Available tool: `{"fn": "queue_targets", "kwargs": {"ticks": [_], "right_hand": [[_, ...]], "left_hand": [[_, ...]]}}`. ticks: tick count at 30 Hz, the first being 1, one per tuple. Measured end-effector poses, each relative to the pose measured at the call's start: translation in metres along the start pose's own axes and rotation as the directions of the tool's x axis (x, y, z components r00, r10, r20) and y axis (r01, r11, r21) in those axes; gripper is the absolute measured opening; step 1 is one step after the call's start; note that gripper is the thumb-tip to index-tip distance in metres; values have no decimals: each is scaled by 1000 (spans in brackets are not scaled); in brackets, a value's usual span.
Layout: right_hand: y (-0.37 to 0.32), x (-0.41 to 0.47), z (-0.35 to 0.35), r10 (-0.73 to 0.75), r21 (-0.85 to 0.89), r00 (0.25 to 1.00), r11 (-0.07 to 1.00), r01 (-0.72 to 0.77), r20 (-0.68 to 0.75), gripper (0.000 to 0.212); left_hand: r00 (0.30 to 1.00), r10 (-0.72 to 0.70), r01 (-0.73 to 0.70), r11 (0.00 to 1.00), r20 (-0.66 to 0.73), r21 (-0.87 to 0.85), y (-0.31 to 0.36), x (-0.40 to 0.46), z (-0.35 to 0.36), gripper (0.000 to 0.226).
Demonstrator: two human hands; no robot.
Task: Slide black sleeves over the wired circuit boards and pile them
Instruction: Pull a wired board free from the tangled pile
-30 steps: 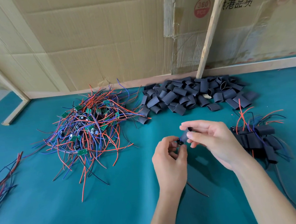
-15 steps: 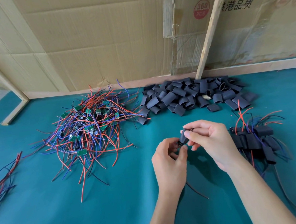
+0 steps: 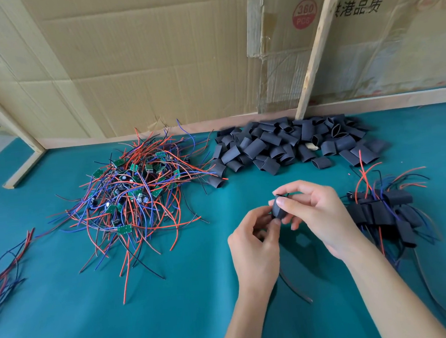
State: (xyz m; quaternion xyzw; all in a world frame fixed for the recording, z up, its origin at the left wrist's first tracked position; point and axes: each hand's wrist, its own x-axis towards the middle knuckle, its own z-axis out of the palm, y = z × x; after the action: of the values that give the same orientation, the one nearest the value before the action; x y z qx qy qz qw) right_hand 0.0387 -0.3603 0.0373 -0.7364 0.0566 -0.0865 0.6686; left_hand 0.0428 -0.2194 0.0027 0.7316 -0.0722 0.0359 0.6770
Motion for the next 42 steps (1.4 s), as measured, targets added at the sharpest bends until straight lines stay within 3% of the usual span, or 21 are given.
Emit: {"fn": "queue_targets", "kwargs": {"ticks": [8,21,29,32,35,37,39,40,42], "right_hand": [[-1,-2,3,-17,-95,1000,995,19,18,16],[-1,-6,24,21,-56,1000,998,-22,-17,17],[-24,-6,15,92,310,974,950,-23,-208,26],[-44,-9,-19,-20,149,941,986,74,-337,24],[-71,-16,-67,-123,-229,927,973,42,-353,18],[-82,-20,-103,-88,-510,938,854,-102,-334,27],[-81,-14,-144,-24,-726,938,640,-251,-345,36],[-80,-8,-162,-23,-778,927,552,-301,-375,40],[-89,2,-162,-64,-794,912,519,-316,-405,41]], "left_hand": [[1000,11,-12,999,-28,-31,0,1,0,8],[993,-11,-2,993,-117,-114,1,0,2,16],[997,49,-49,999,63,-1,2,-1,2,2],[999,12,-11,1000,45,-25,-1,-1,2,10],[998,-28,31,998,50,-54,-2,-1,2,16],[998,-29,32,998,52,-51,-1,-2,2,16],[998,-29,32,998,51,-52,-2,-2,3,16],[998,-30,32,998,48,-49,-3,-2,3,17],[998,-28,30,999,47,-36,-4,-1,4,18]]}}
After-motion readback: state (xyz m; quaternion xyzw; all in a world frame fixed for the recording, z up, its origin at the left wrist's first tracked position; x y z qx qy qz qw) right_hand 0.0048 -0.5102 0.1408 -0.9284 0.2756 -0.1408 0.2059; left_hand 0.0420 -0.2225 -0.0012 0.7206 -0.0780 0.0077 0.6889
